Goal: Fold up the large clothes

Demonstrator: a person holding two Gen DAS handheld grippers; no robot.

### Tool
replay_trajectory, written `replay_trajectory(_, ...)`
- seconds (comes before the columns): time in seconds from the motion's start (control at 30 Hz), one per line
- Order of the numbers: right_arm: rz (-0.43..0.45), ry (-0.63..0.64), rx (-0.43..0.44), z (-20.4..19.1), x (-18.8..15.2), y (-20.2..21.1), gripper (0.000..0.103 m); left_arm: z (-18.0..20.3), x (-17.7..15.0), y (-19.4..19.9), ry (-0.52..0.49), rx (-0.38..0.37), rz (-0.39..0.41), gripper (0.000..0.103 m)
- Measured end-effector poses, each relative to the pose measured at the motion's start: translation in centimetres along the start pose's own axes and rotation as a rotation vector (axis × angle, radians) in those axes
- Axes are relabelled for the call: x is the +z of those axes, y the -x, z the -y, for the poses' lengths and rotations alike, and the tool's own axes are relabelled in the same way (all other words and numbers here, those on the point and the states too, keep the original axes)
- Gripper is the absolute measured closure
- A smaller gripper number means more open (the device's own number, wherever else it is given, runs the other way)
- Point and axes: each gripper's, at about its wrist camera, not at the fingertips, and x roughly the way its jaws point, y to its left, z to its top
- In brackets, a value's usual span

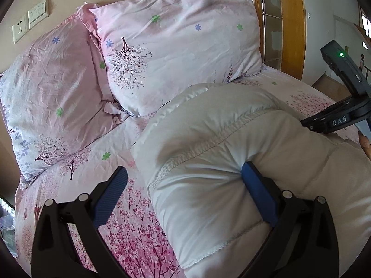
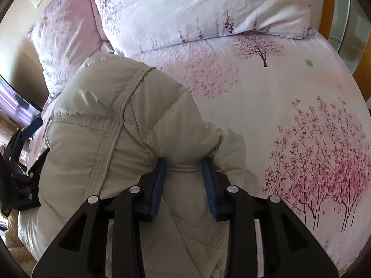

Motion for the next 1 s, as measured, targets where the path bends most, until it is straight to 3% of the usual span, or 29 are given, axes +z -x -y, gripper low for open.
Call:
replay_trajectory(0.4,-0.034,0.032,-0.020,-0.4,0.6,-1.1,0.070,-0.2,0.0,0.3,0.001,-0.003,0.035,0.005)
replay_trajectory(0.53,-0.023,0.035,-0.050,-0.7,0.4,-0.9,0.069,-1.1,0.1,3.8,0.041,-0.101,0.047,0.010)
replay_trajectory(0.67,-0.010,0.007,-0.026,-0.2,0.4,-0.8,0.069,0.4,-1.5,6.8,-0.031,-0.171,0.049,0.008)
replay_trajectory(0.73,0.024,-0.004,-0.014,-0.1,0.1,-0.3,0.068,1.6,-2.3,6.7,-0.073,-0.150,0.025,0.007)
replay_trajectory(0.83,0.110,-0.004,-0.051,-0.9,-1.2,2.1,0.068,1.7,-2.7,5.3,-0.055,-0.193,-0.038,0.007)
replay_trajectory(1.0,0.293,-0.012,0.044,-1.9,-6.9,8.1,0.068,2.2,-3.5,5.0,-0.070,-0.179,-0.042,0.006)
